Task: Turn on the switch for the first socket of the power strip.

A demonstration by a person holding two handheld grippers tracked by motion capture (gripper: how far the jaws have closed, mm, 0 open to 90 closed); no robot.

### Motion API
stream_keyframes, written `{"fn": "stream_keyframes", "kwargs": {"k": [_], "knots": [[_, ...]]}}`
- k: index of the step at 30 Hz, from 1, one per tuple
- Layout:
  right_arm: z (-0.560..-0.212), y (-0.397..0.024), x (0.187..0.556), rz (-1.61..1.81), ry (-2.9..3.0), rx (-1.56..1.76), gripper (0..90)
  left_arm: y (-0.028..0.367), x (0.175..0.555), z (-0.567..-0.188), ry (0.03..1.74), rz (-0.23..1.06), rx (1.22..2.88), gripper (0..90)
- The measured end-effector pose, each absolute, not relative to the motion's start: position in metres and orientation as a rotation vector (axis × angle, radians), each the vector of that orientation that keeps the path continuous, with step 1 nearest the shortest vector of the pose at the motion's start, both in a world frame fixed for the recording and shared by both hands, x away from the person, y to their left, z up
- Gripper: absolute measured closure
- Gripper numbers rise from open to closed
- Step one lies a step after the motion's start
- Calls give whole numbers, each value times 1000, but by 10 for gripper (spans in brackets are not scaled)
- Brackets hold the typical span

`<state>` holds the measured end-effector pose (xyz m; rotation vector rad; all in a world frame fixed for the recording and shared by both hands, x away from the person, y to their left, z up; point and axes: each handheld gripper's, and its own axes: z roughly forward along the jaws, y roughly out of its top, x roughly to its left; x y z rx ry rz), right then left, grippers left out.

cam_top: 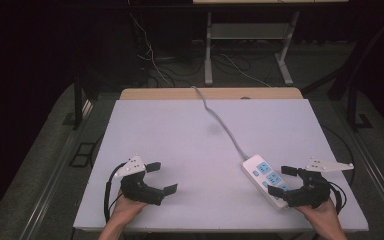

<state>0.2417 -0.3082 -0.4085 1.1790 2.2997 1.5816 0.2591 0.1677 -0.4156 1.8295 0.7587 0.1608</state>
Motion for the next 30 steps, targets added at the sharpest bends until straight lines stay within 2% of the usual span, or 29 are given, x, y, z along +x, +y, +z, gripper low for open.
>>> {"fn": "stream_keyframes", "kwargs": {"k": [30], "knots": [[-401, -311, 242, 1541, 2310, 1189, 1, 167, 259, -417, 761, 135, 1838, 0]]}}
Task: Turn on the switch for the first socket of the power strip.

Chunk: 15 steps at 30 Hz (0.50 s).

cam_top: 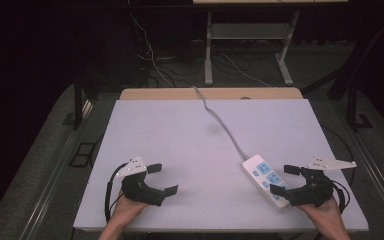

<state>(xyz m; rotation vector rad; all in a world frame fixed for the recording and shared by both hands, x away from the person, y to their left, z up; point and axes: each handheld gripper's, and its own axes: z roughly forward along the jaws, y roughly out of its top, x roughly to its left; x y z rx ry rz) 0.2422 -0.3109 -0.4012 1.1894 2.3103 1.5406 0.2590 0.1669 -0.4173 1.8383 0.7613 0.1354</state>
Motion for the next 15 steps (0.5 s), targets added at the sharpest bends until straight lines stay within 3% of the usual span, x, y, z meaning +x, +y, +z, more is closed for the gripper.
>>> {"fn": "stream_keyframes", "kwargs": {"k": [15], "knots": [[-393, -300, 248, 1479, 2388, 1182, 2, 167, 259, -419, 762, 125, 1845, 0]]}}
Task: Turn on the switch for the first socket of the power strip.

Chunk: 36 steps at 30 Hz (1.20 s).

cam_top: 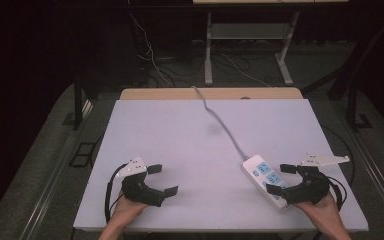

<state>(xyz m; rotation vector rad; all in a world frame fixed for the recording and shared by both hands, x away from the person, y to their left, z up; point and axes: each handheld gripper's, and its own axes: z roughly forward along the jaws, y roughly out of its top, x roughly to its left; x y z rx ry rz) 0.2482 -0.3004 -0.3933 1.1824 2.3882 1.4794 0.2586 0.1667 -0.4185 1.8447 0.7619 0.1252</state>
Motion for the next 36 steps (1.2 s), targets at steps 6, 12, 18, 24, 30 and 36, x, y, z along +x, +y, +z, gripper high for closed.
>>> {"fn": "stream_keyframes", "kwargs": {"k": [6, 12, 18, 24, 30, 36], "knots": [[-390, -296, 254, 1434, 2442, 1168, 2, 167, 259, -419, 765, 122, 1847, 0], [-384, -289, 262, 1389, 2495, 1129, 2, 167, 259, -420, 766, 120, 1850, 0], [-380, -284, 270, 1352, 2531, 1114, 2, 168, 259, -420, 770, 118, 1844, 0], [-379, -283, 279, 1331, 2557, 1118, 2, 169, 259, -420, 774, 117, 1840, 0], [-378, -282, 287, 1301, 2591, 1120, 2, 168, 259, -420, 776, 116, 1838, 0], [-378, -277, 296, 1261, 2637, 1105, 2, 168, 259, -420, 778, 115, 1838, 0]]}}
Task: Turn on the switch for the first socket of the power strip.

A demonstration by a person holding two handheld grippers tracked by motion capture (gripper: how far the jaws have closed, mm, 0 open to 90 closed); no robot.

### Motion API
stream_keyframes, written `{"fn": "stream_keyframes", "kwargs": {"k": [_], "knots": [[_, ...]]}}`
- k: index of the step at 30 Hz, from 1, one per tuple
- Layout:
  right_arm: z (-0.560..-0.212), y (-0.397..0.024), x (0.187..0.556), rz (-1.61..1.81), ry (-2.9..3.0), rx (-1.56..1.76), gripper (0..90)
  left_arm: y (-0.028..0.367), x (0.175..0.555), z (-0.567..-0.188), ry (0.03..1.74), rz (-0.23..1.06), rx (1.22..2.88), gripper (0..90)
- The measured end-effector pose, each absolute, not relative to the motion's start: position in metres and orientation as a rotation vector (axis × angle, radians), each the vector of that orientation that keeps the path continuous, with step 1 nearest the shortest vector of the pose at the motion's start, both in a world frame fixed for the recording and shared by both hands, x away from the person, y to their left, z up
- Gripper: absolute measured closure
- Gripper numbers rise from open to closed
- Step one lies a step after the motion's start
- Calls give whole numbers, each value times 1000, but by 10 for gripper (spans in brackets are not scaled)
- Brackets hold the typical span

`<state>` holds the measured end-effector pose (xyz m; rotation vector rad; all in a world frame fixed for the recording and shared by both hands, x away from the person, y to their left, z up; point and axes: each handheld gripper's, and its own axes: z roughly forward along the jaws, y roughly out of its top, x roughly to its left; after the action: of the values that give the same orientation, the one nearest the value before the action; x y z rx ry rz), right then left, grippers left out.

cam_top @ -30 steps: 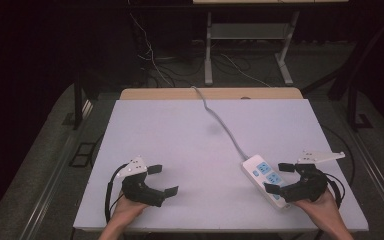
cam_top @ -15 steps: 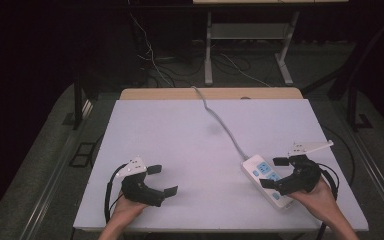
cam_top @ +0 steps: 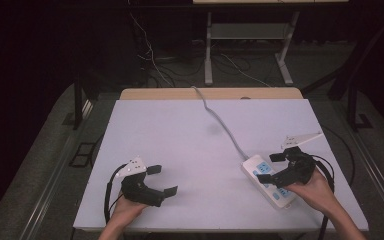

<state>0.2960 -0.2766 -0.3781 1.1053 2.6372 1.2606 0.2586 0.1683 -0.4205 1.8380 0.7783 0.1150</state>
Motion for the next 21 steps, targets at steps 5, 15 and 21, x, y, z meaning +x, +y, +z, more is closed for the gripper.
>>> {"fn": "stream_keyframes", "kwargs": {"k": [5, 15, 21], "knots": [[-379, -272, 301, 1210, 2682, 1092, 2, 168, 259, -421, 778, 115, 1840, 0], [-383, -266, 310, 1109, 2766, 1066, 2, 168, 258, -421, 776, 111, 1846, 0], [-384, -263, 315, 1045, 2808, 1034, 24, 168, 258, -421, 777, 108, 1848, 0]]}}
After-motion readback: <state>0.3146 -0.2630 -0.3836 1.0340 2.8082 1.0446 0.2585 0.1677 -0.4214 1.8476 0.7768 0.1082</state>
